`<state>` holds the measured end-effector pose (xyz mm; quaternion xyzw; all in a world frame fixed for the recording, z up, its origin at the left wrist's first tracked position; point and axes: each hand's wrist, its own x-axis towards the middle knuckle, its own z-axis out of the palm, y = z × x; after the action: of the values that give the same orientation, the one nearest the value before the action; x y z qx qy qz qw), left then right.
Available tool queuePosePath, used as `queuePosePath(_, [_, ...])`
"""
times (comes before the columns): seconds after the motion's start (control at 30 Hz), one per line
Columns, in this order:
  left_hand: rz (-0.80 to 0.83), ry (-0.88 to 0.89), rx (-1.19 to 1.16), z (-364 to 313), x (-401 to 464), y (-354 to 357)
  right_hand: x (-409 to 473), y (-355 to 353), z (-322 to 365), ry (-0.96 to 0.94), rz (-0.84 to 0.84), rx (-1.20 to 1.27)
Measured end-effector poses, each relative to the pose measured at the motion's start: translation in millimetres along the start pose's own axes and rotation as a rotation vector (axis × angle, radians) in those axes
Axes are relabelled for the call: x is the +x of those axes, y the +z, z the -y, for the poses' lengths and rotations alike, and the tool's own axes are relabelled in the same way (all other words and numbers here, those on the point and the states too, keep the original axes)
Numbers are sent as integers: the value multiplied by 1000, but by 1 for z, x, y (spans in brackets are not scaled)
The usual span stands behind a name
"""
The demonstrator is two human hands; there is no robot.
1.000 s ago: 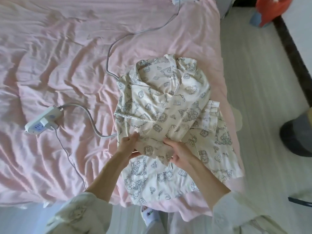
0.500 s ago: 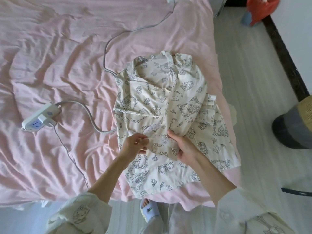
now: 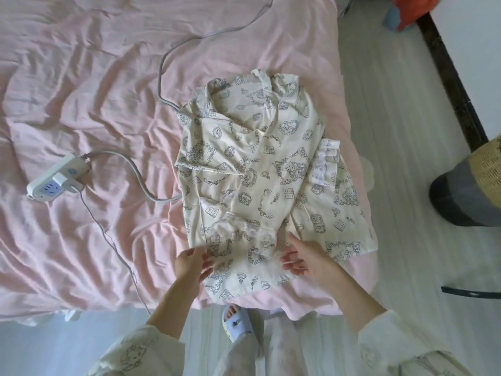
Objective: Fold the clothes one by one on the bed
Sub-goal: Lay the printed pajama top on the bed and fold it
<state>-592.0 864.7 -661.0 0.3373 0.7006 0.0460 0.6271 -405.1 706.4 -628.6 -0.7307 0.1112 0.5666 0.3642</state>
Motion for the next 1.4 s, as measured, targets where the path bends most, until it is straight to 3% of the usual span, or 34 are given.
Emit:
queuePosePath(0.13, [-70, -137, -21, 31, -17, 16, 1, -34, -26, 41, -172, 74])
queuePosePath(0.27, [-23, -319, -167, 43, -38, 29, 11, -73, -38, 198, -145, 157])
queuePosePath(0.47, [-43, -535, -683, 66, -41, 32, 30, -106, -36, 175, -193, 712])
queuePosePath(0.67, [27, -346, -1091, 83, -39, 35, 41, -120, -33, 135, -59, 901])
queuePosePath(0.87, [164, -227, -995, 82, -49, 45, 38, -117, -33, -39, 82, 934])
queuePosePath(1.03, [128, -83, -993, 62, -66, 43, 31, -128, -19, -82, 27, 917])
queuePosePath(1.2, [81, 17, -978, 16, -83, 30, 6, -139, 27, -156, -39, 792])
queuePosePath(1.4, [133, 172, -1060, -64, -106, 36, -29, -131, 108, -303, 15, 807])
